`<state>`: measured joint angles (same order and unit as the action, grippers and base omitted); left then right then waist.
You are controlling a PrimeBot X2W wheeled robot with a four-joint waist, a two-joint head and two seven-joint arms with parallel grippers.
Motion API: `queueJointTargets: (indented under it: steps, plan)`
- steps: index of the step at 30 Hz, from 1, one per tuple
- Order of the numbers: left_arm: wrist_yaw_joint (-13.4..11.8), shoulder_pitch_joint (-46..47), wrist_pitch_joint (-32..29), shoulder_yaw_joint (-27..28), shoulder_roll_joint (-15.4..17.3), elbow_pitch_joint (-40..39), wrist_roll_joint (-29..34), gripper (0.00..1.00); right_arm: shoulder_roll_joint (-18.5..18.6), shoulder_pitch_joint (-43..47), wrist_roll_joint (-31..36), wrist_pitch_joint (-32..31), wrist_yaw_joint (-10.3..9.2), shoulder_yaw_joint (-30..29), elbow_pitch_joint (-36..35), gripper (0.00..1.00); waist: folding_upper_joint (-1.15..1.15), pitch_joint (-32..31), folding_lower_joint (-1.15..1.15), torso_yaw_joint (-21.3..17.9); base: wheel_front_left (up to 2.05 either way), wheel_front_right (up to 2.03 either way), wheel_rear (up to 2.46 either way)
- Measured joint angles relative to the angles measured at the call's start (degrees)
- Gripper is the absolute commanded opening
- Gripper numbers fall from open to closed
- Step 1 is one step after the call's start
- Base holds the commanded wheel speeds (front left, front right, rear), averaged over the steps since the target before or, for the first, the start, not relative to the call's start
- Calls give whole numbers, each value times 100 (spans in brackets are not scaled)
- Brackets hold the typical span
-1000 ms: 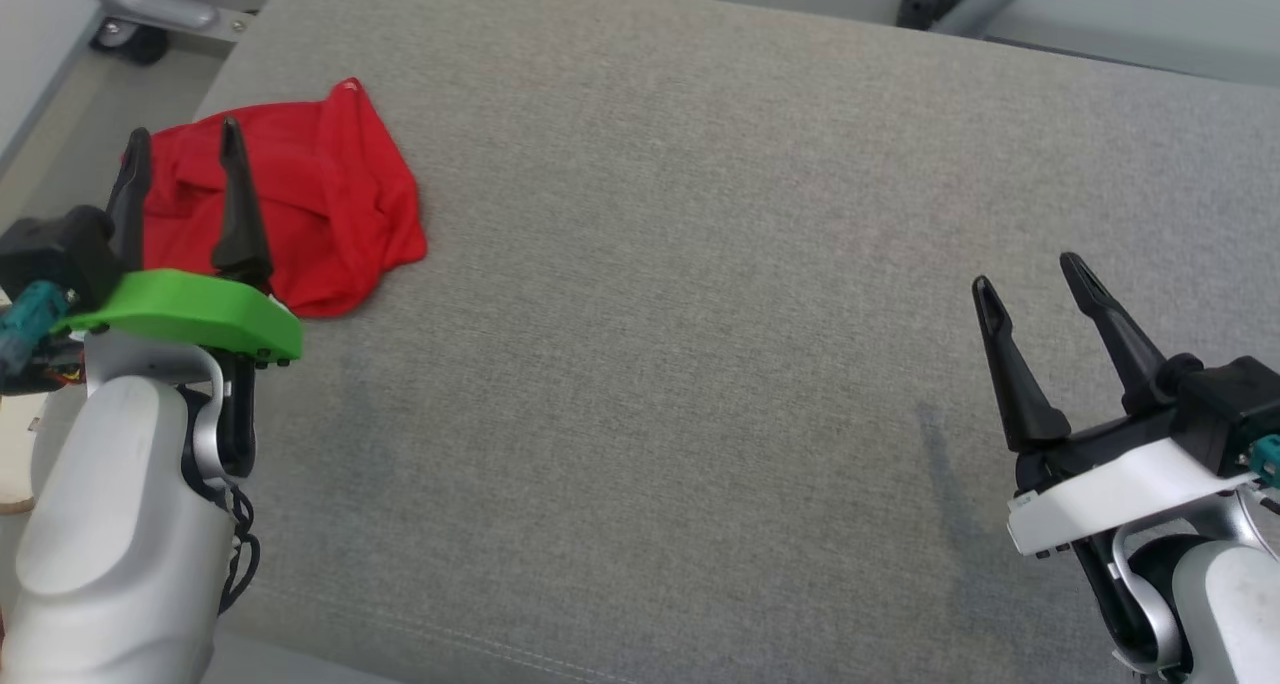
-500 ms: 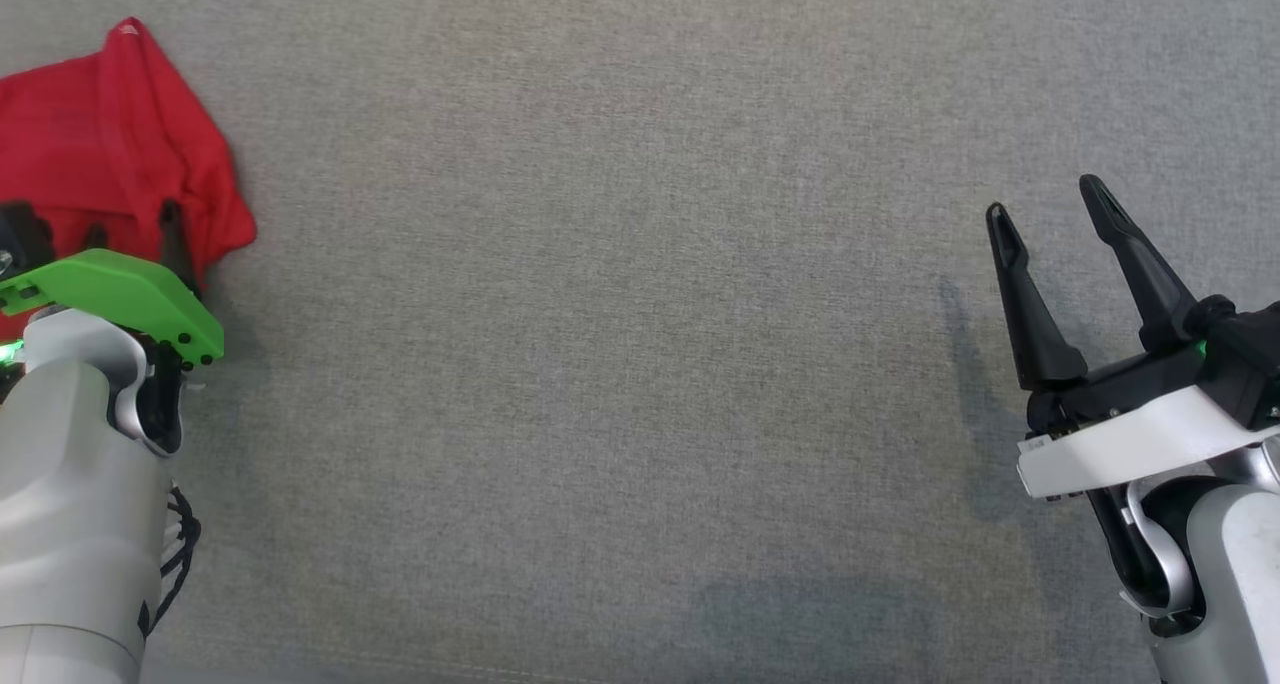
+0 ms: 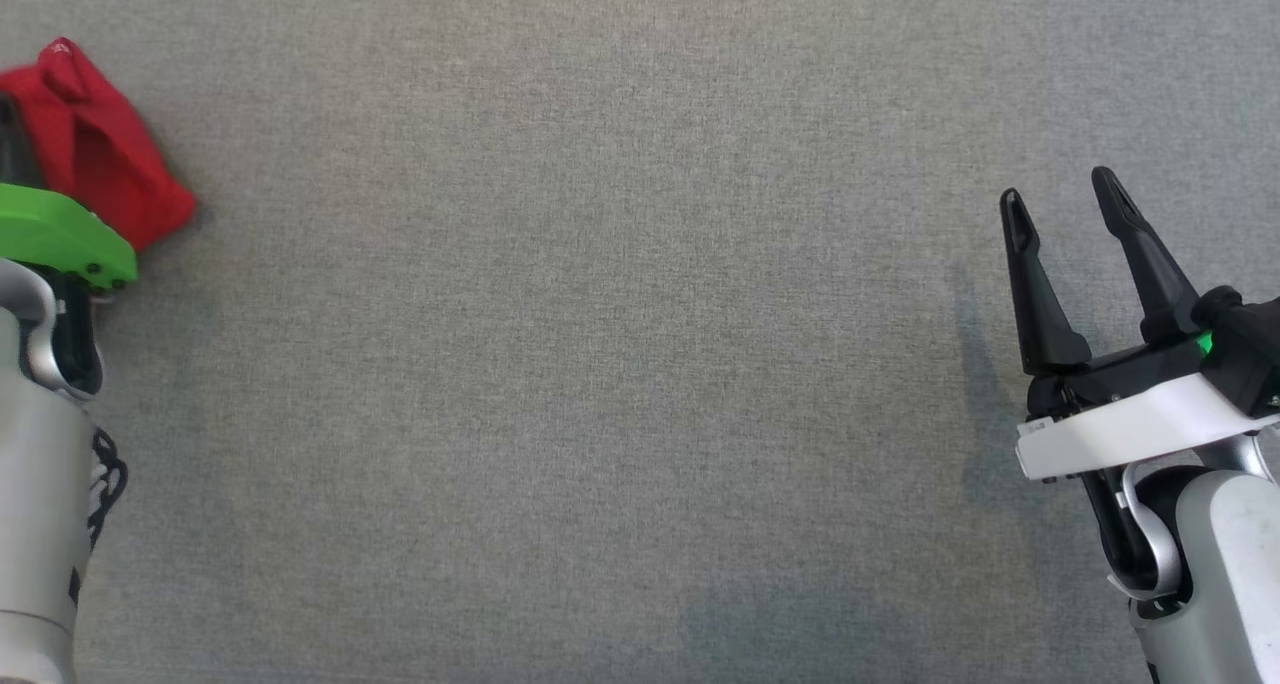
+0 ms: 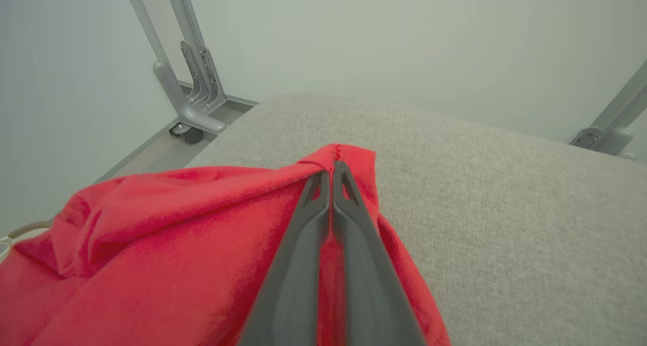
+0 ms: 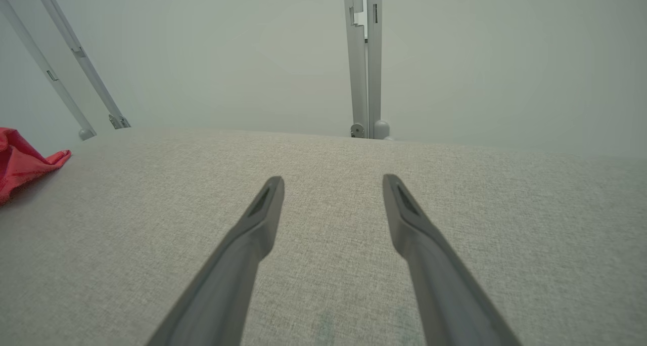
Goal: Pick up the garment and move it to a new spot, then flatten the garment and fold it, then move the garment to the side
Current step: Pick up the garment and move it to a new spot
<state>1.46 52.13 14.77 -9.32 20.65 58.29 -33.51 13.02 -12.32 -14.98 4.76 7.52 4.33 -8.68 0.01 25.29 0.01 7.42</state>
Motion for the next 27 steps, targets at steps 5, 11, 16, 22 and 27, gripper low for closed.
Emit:
queueJointTargets:
  steps: [5,11,16,22,27]
  plan:
    - [-267,-832,0,559,86,-1497,534,0,-105,1,-34,134,1,51,246,100,0,-319,0,-42,0,0,0]
    - [-367,-2006,1,1010,-74,-3100,1111,0,-227,63,-114,267,0,80,517,100,0,-757,-1,-176,0,0,0]
    - [-289,-2774,1,1023,-328,-4142,1467,0,-282,268,-151,283,0,78,689,100,0,-1130,-1,-304,0,0,0]
    - [-197,-3433,1,808,-589,-4790,1604,0,-332,484,-200,281,1,79,776,100,0,-1542,-1,-447,0,0,0]
    - [-194,-3702,-97,525,-727,-5143,1662,0,-356,524,-210,264,1,100,773,100,0,-1752,-1,-620,0,0,0]
